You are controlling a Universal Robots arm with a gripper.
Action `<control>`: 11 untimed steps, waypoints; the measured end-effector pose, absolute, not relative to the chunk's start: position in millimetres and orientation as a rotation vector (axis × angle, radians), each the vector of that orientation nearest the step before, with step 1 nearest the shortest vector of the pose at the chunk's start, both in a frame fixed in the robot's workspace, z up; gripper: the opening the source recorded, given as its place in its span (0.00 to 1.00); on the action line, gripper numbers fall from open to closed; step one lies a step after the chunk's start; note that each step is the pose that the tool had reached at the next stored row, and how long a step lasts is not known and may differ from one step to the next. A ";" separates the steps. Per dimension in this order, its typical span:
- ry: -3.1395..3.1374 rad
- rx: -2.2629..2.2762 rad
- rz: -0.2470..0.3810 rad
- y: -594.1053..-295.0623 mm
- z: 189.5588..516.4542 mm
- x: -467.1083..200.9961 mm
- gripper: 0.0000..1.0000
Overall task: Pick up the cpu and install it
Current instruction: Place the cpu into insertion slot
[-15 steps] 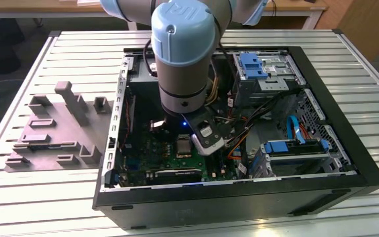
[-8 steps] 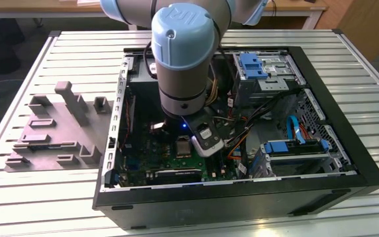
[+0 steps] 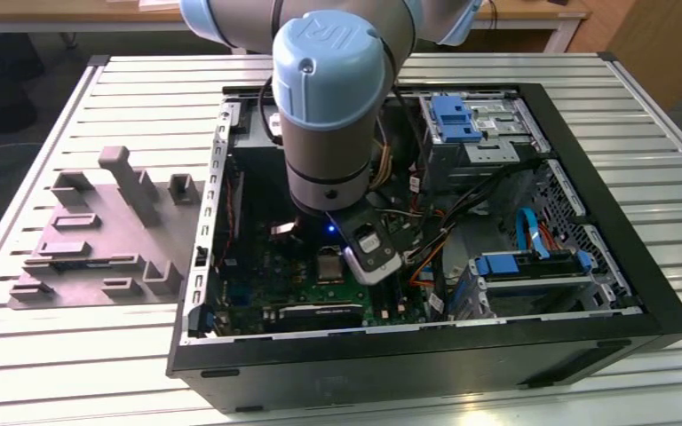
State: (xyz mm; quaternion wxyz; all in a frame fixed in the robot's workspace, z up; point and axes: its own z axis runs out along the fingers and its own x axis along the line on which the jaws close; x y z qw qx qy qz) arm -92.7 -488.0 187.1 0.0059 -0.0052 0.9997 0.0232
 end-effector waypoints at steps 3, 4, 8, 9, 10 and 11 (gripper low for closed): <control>3.129 -0.015 0.073 -488.9 186.5 -92.7 0.47; 3.129 -0.014 0.073 -489.5 186.3 -92.7 0.47; 3.129 -0.011 0.072 -490.6 186.1 -92.7 0.47; 3.129 -0.011 0.072 -490.7 186.1 -92.7 0.47; 3.129 -0.011 0.072 -490.7 186.0 -92.7 0.47; 3.129 -0.011 0.073 -490.7 186.0 -92.7 0.47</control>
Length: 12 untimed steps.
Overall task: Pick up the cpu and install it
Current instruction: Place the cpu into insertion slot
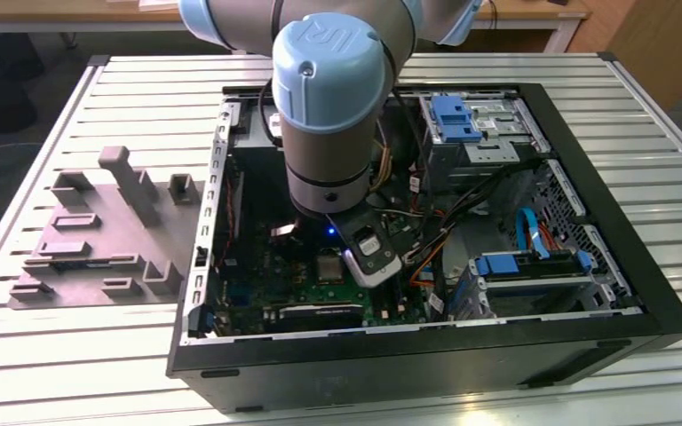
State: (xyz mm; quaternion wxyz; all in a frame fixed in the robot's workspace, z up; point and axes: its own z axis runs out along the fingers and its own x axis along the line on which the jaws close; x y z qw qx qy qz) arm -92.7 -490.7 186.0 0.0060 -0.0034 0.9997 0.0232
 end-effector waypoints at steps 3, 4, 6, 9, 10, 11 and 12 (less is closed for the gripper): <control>3.129 -0.010 0.073 -490.7 186.0 -92.7 0.47; 3.129 -0.010 0.072 -490.5 186.0 -92.6 0.47; 3.129 -0.010 0.072 -489.7 186.0 -92.6 0.47; 3.129 -0.009 0.073 -488.9 186.0 -92.6 0.47; 3.129 -0.008 0.073 -488.8 185.9 -92.7 0.47; 3.129 -0.008 0.073 -488.8 185.9 -92.7 0.47; 3.129 -0.008 0.073 -488.8 185.9 -92.7 0.47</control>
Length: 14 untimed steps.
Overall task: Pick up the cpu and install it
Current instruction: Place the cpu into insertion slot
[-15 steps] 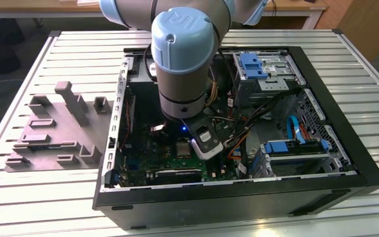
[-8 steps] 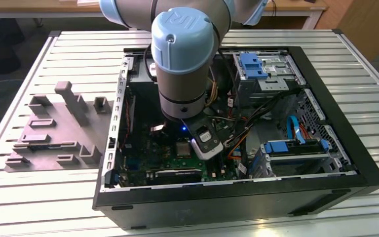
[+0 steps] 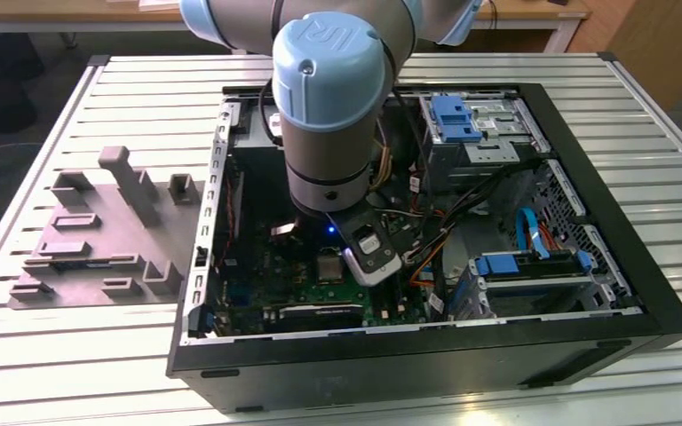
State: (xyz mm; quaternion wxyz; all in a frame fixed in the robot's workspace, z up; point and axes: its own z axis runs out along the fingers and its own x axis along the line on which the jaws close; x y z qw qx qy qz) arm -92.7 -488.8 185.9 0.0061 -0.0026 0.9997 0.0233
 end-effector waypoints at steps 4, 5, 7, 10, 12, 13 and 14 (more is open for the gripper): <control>3.129 -0.008 0.073 -488.8 185.9 -92.7 0.47; 3.129 -0.008 0.073 -488.8 185.9 -92.7 0.47; 3.128 -0.008 0.073 -488.7 185.8 -92.6 0.48; 3.128 -0.008 0.073 -488.7 185.7 -92.5 0.54; 3.128 -0.008 0.073 -488.8 185.8 -92.6 0.54; 3.128 -0.008 0.073 -488.8 185.9 -92.6 0.54; 3.128 -0.008 0.073 -488.7 186.3 -92.6 0.54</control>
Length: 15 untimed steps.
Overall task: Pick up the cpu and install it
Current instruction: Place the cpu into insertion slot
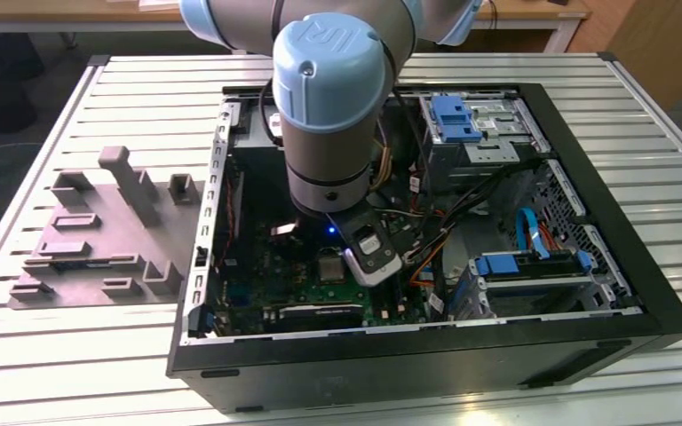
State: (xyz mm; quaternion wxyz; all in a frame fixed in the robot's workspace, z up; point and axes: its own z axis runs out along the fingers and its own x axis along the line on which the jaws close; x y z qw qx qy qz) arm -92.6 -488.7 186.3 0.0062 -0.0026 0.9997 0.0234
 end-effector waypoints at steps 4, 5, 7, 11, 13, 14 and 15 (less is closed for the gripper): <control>3.129 -0.008 0.073 -488.8 186.7 -92.7 0.54; 3.129 -0.008 0.072 -488.8 186.9 -92.7 0.54; 3.129 -0.008 0.072 -488.8 187.7 -92.7 0.48; 3.128 0.003 0.073 -488.7 188.0 -92.6 0.48; 3.128 0.007 0.073 -488.8 188.1 -92.6 0.48; 3.128 0.007 0.073 -488.8 188.1 -92.7 0.48; 3.128 0.007 0.073 -488.8 188.1 -92.7 0.48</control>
